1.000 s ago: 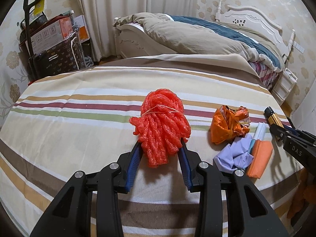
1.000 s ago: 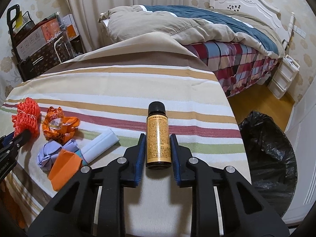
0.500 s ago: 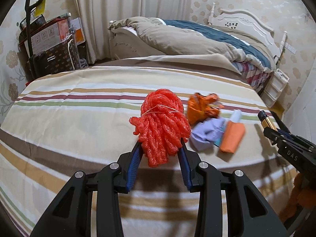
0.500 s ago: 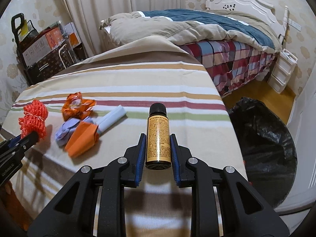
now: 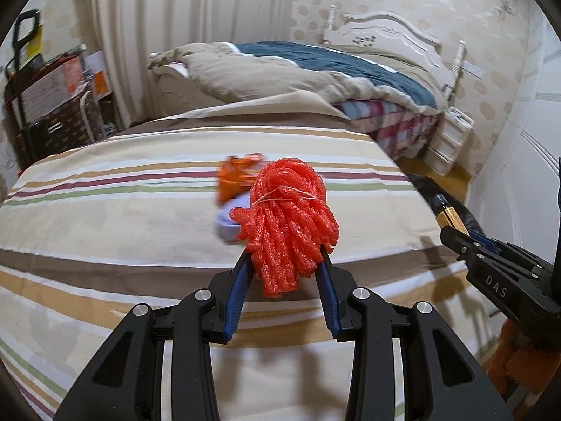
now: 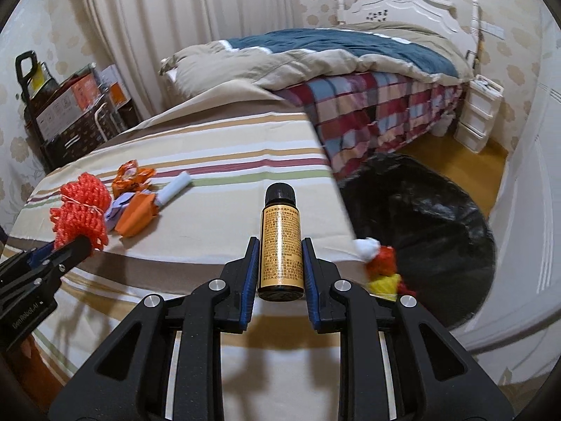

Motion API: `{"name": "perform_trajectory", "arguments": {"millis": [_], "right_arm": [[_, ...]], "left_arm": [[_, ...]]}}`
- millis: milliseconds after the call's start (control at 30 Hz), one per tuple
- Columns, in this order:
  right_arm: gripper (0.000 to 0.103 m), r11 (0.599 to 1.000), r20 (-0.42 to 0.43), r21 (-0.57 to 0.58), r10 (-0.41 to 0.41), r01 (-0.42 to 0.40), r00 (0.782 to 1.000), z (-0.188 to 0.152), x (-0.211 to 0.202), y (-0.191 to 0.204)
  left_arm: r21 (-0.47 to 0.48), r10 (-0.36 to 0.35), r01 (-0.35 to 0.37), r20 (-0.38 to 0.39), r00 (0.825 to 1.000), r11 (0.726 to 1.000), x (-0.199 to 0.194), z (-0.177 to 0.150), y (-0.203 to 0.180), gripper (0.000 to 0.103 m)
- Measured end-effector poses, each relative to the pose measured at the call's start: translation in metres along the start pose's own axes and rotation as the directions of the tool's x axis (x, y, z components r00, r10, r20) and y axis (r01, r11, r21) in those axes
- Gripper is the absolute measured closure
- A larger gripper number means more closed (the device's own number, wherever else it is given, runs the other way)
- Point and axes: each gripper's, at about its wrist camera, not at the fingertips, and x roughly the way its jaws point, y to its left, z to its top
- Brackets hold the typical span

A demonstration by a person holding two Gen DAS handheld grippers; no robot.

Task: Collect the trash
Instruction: 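Carry the net and bottle over the bin while opening both tools to drop them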

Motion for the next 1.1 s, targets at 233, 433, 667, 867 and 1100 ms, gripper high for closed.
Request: {"name": "perform_trajectory", "arguments": {"millis": [233, 433, 667, 867, 1100], "right_arm": [[0.08, 0.997, 0.026, 0.061, -0.056, 0.055, 0.998, 0.0, -0.01, -0.04], [0.08, 0.989, 0.047, 0.102, -0.108, 0.103, 0.993, 0.001, -0.014, -0.075], [0.08, 0.981, 0.047, 0.135, -0.147, 0.139, 0.988, 0.006, -0.008, -0.111], [0.08, 0.976, 0.04, 0.156, -0.159, 0.152, 0.986, 0.01, 0.0, -0.132], [0.08, 0.97, 0.027, 0.181, -0.169, 0.161, 0.985, 0.01, 0.01, -0.148]], "left_arm": [[0.087, -0.061, 0.06, 0.009, 0.998, 0.994, 0.011, 0.009, -0.057, 0.065], [0.16, -0.098, 0.097, 0.0, 0.995, 0.982, 0.03, 0.018, -0.102, 0.065], [0.209, -0.12, 0.12, -0.016, 0.993, 0.971, 0.05, 0.025, -0.14, 0.065], [0.253, -0.107, 0.113, -0.036, 0.994, 0.961, 0.071, 0.029, -0.165, 0.065], [0.281, -0.103, 0.115, -0.055, 0.993, 0.953, 0.088, 0.034, -0.187, 0.065]]}}
